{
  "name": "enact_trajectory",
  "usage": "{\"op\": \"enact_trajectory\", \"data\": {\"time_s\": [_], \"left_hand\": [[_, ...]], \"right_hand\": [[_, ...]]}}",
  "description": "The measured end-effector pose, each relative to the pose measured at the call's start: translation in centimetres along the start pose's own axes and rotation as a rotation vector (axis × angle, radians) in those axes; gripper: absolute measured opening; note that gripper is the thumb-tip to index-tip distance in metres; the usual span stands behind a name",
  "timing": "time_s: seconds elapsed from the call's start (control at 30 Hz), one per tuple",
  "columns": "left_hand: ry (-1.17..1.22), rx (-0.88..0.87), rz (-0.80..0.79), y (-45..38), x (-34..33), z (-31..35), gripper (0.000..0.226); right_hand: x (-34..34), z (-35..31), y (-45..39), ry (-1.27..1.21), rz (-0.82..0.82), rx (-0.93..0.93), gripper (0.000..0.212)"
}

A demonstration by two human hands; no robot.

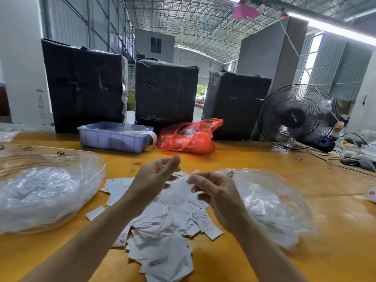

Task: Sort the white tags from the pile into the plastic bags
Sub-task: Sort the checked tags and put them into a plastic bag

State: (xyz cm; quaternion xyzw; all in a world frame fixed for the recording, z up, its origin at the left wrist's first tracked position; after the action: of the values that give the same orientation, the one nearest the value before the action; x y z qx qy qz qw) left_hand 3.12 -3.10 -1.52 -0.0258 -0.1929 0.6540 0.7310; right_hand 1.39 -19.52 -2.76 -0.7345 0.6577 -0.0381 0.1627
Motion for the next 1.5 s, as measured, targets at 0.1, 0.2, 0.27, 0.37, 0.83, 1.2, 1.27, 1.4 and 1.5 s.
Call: {"op": "enact_trajectory", "data": {"time_s": [0.1, 0.2, 0.27, 0.37, 0.83, 1.2, 1.27, 1.4, 1.5], "left_hand": [[0.012, 0.075, -0.148, 0.0, 0.5, -0.3, 0.105], [-0.007, 0.141, -0.327, 0.4, 0.4, -0.7, 0.089], [-0.002, 0.194, -0.351, 0.7, 0.3, -1.1, 0.066], [-0.105, 0.235, -0.279, 0.5, 0.4, -1.5, 0.033], [-0.170, 0.212, 0.003, -0.2, 0.8, -2.4, 0.017], [-0.055, 0.204, -0.058, -0.1, 0.2, -2.9, 0.019], [-0.026, 0.219, -0.055, -0.1, 0.1, -2.9, 0.015], [-0.075, 0.227, -0.062, 0.1, 0.2, -2.7, 0.009], [-0.117, 0.231, -0.079, 0.2, 0.3, -2.5, 0.008]], "right_hand": [[-0.7, 0.5, 0.3, 0.031, -0.130, -0.042, 0.008], [-0.6, 0.7, 0.3, 0.125, -0.150, -0.027, 0.010], [-0.4, 0.8, 0.3, 0.167, -0.149, -0.035, 0.009], [-0.1, 0.7, 0.1, 0.248, -0.149, -0.073, 0.009], [2.3, 3.0, -0.3, 1.125, -0.068, -0.342, 0.072], [1.6, 2.8, -0.2, 1.079, -0.004, -0.204, 0.048], [1.6, 3.0, -0.2, 1.061, -0.003, -0.147, 0.040], [1.4, 2.9, -0.2, 0.914, 0.038, -0.032, 0.012], [0.7, 2.2, -0.2, 0.584, 0.048, 0.021, 0.012]]}}
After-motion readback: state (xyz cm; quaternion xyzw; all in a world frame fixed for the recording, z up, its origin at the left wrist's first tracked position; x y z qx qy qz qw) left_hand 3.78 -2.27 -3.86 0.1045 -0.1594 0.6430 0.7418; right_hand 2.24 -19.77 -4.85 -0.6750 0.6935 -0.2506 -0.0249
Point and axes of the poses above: each hand's wrist, its own y-axis away from the middle knuckle, its own x-axis out of the back of the hand, z = x × y, the point moved 2 cm from there along -y, towards the middle knuckle, and after that the axes turned 7 degrees about -y, right-handed, at the moved point
